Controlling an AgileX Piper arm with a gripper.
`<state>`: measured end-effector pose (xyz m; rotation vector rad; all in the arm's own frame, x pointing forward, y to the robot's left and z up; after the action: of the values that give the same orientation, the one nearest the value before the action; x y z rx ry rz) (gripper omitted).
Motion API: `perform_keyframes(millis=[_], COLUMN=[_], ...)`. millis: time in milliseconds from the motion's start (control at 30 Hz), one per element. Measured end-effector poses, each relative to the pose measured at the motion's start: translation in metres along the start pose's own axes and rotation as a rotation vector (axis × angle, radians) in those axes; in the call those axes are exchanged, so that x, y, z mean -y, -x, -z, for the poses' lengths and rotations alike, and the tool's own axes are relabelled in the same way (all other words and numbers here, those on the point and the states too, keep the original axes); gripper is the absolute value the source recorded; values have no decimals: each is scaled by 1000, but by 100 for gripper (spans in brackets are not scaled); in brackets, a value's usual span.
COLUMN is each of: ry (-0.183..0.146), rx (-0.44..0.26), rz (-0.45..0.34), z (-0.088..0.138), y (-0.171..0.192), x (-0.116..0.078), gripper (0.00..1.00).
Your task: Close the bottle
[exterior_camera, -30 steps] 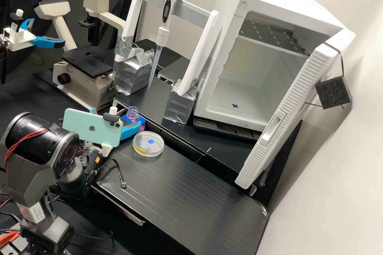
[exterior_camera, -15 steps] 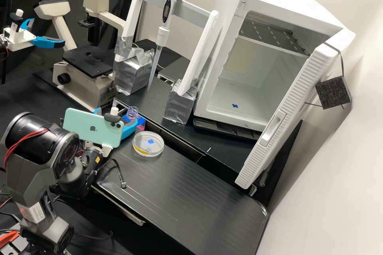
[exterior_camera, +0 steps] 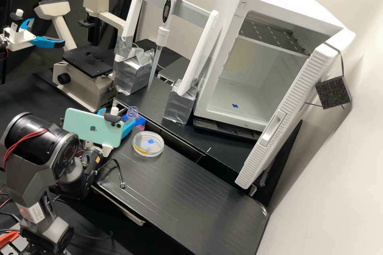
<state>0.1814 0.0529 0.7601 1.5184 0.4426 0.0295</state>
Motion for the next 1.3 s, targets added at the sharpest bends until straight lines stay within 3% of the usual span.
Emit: perform_keyframes(millis=[900,1300], ry=[4,-2], rx=[-16,-65], rz=[-14,-77], z=[3,11], y=[1,5], x=[-3,-17], gripper=[0,0])
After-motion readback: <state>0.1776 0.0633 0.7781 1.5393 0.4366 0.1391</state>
